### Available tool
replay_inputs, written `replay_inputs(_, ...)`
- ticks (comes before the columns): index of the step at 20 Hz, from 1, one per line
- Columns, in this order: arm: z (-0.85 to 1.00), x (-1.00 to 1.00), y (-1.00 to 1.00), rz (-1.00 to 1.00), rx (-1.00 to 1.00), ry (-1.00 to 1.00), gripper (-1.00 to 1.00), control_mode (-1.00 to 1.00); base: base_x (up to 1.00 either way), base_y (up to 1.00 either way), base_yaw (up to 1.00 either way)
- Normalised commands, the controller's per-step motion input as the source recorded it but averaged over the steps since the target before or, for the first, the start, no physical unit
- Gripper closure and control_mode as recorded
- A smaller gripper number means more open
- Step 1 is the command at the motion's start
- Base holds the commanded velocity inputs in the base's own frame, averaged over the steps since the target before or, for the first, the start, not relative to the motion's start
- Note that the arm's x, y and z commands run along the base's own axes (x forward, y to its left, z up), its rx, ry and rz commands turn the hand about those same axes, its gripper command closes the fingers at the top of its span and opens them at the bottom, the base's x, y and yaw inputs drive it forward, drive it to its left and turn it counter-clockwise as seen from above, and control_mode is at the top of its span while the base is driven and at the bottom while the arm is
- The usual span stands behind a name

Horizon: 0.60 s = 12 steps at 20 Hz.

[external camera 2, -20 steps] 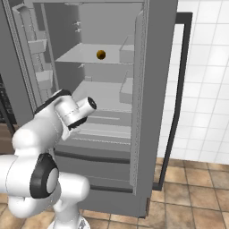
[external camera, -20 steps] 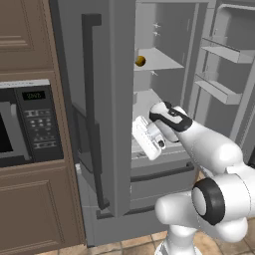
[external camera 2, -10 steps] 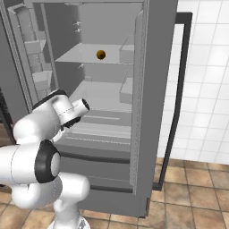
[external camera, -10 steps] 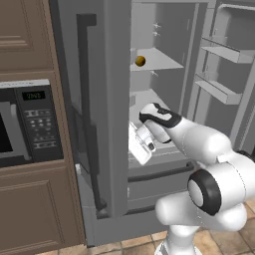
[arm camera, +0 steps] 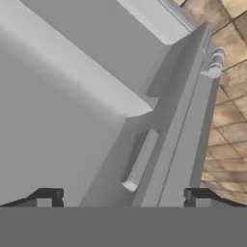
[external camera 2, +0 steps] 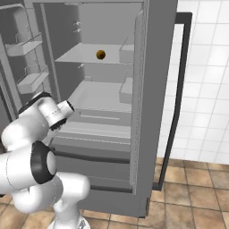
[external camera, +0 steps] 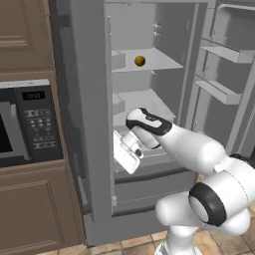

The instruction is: Retrieve a lemon from the fridge and place it on the cutting board with the fish.

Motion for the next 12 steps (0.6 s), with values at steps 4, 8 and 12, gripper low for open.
replay_inputs(4, 0.00, -0.32, 0.69, 0.00, 0.00, 0.09, -1.00, -1.00, 0.00, 0.00, 0.00)
replay_inputs(8, 0.00, -0.03, 0.44, -0.07, 0.00, 0.06, -1.00, -1.00, 0.00, 0.00, 0.00)
replay_inputs(12, 0.00, 0.00, 0.35, -0.12, 0.00, 0.07, -1.00, -1.00, 0.00, 0.00, 0.00)
